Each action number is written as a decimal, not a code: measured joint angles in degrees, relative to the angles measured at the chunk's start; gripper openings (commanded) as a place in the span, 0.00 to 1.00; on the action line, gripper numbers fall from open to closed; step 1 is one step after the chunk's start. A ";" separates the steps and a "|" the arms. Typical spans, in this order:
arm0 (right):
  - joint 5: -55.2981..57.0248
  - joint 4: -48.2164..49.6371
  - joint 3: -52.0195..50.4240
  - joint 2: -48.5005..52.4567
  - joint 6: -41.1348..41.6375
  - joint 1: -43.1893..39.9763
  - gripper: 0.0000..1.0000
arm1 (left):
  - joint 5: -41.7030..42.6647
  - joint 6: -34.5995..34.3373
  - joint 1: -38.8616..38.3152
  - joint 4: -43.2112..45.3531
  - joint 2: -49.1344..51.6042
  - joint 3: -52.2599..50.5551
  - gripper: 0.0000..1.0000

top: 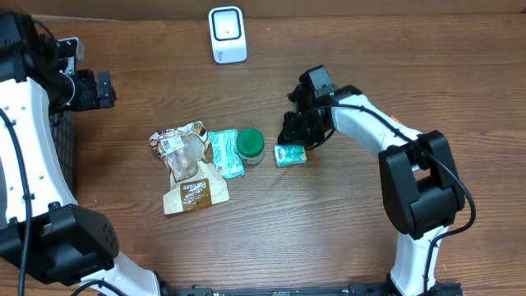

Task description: Scan the item barcode

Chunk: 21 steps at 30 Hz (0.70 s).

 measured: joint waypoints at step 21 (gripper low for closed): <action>7.74 -32.54 8.02 -0.09 -0.72 -0.24 0.11 | 0.00 0.00 0.00 0.02 0.00 0.00 1.00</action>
